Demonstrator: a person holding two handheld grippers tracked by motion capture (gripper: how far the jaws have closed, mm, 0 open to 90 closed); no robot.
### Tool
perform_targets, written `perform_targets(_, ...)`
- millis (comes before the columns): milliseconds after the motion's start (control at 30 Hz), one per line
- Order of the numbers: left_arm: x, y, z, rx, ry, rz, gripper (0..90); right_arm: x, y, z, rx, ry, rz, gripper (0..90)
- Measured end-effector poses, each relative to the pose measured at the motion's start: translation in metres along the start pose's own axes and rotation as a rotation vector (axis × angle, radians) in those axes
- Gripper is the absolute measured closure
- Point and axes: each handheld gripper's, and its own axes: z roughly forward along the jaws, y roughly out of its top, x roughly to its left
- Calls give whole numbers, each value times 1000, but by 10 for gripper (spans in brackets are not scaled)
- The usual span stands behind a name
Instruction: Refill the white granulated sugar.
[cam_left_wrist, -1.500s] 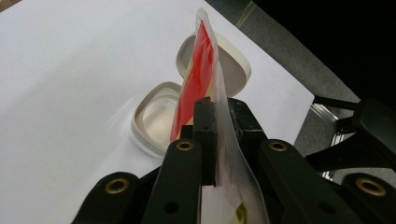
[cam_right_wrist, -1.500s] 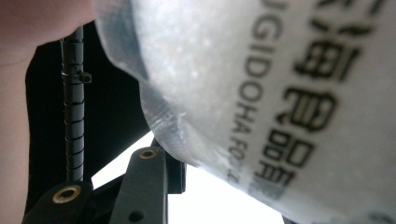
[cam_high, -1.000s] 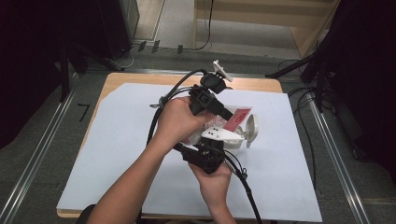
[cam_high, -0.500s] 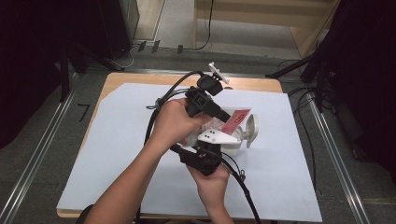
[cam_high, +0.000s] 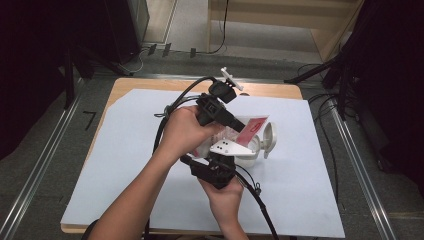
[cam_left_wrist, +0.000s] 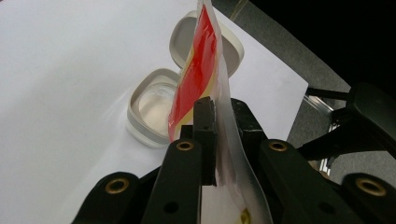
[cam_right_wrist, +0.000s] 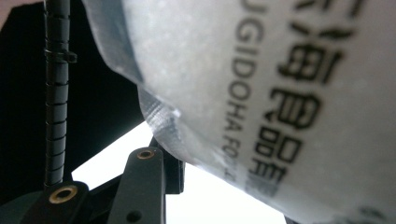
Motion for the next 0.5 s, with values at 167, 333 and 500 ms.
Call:
perform_targets(167, 0, -3, -1, -5, -3, 2, 838, 1, -2, 2, -5, -7, -5, 629)
perform_targets(333, 2, -6, -2, -9, -10, 5, 839, 1, -3, 3, -1, -13, -10, 626)
perform_targets(500, 3, -9, -4, -10, -11, 8, 838, 0, -5, 4, 1, 1, -4, 623)
